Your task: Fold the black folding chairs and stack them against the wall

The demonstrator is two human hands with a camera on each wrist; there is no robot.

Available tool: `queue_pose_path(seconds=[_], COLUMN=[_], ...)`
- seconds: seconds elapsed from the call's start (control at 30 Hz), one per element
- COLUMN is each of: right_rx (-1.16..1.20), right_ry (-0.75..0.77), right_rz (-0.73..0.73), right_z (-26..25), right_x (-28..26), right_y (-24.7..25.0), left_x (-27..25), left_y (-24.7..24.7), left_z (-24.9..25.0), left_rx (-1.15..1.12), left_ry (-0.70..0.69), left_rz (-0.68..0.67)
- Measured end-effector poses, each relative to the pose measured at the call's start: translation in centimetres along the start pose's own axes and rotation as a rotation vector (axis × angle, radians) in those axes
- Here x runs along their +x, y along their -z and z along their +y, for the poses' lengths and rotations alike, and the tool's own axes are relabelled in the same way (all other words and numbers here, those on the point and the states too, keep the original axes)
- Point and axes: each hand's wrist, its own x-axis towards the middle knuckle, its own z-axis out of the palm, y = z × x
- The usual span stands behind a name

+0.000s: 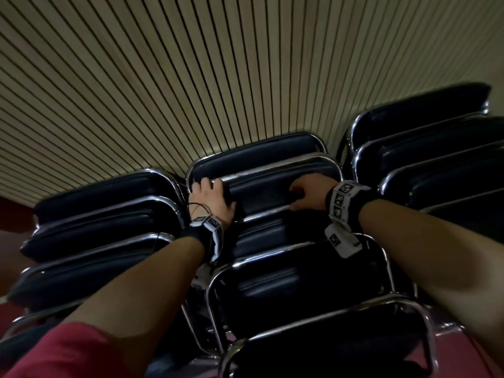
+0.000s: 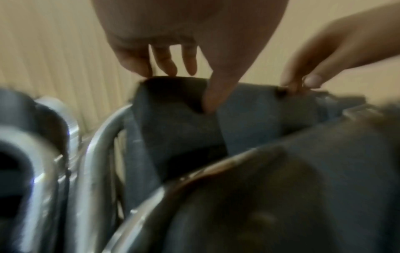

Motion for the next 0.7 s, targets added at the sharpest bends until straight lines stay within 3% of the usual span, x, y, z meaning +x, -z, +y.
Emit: queue_pose_path(seconds=[0.1,0.17,0.23,0.3,0.43,0.7], right_rx=[-0.127,-0.189,-0.230,-0.261,-0.325,-0.331], right_ry=[-0.077,-0.073,-0.059,-0.049,-0.047,-0.065], right_rz=[-0.224,-0.233,-0.205,-0.181,-0.179,-0.242], right_z=[1.5,2.0,2.2,2.4,2.3,1.6], right_x=[-1.0,-1.2,-1.2,-1.1,-1.0,-0.5], right_y=[-1.2,-1.9,-2.1,-2.5,-2.9,-2.9], left_x=[-1.3,-2.3,-2.8,-3.2,-3.2,-2.4], left_y=[0.1,-0.7,-1.6,-2.7,-3.7,-3.7], left_z=[1.3,2.1,2.3,2.2,2.4,2.9], left_rx=[-0.033,-0.137,-0.210,-0.170,-0.075,-0.064], left_ry=[-0.154,-0.170,-0.066,0.001,0.009,0.025], left_rz=[0.000,-0.202,-0.449,-0.564,-0.551,-0.677])
